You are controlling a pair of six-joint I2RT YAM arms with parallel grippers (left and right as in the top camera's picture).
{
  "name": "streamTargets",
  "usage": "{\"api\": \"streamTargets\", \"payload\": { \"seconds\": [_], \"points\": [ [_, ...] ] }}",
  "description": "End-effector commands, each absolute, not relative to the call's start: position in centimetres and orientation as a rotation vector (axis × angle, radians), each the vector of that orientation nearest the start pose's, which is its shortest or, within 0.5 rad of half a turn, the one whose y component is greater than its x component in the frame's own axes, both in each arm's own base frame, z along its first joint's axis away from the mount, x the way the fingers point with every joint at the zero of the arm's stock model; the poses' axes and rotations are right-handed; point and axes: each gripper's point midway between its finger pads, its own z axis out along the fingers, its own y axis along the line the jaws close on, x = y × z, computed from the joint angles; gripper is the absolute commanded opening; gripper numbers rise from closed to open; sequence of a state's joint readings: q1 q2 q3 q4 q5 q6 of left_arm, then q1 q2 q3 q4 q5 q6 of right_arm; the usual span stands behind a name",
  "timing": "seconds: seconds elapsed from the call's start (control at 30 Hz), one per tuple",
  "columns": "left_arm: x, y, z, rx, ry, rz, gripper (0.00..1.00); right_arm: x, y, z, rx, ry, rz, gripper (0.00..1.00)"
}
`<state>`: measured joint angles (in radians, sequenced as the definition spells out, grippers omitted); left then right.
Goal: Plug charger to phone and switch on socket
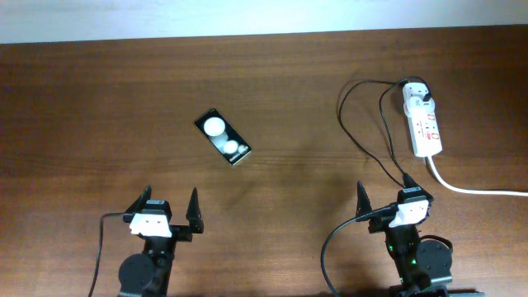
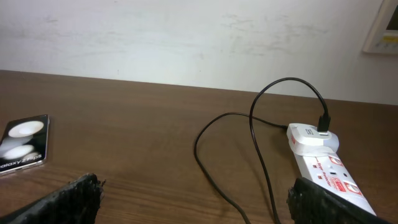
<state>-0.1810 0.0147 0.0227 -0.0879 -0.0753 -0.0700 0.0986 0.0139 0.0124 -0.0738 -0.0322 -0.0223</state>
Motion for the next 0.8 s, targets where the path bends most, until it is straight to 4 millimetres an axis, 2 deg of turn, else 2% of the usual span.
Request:
{"api": "streamTargets", "payload": {
  "seconds": [0.0, 0.1, 0.23, 0.33, 0.53, 0.63, 0.77],
  "points": [
    [23.3, -3.8, 18.4, 0.09, 1.668, -0.156, 0.99, 24.4, 2.9, 15.7, -0.122, 1.64, 0.089, 0.99],
    [21.9, -3.6, 20.2, 0.093, 1.706, -0.154, 0.99, 24.4, 2.9, 15.7, -0.122, 1.64, 0.089, 0.99],
    [20.0, -3.4, 23.6, 0.098, 1.694, -0.161, 0.99, 24.4, 2.9, 15.7, -0.122, 1.64, 0.089, 0.99],
    [19.1, -3.2, 25.1, 0.097, 1.685, -0.161, 0.99, 24.4, 2.9, 15.7, -0.122, 1.64, 0.089, 0.99],
    [16.3, -2.7, 27.2, 0.1, 1.727, -0.159, 0.99, 24.4, 2.9, 15.7, -0.122, 1.64, 0.089, 0.99],
    [15.8, -3.9, 27.9, 0.148, 1.793, -0.229, 0.99, 24.4, 2.9, 15.7, -0.122, 1.64, 0.089, 0.99],
    [16.3, -4.8, 26.9, 0.182, 1.993, -0.266, 0.99, 24.4, 2.9, 15.7, -0.122, 1.64, 0.089, 0.99]
  ]
}}
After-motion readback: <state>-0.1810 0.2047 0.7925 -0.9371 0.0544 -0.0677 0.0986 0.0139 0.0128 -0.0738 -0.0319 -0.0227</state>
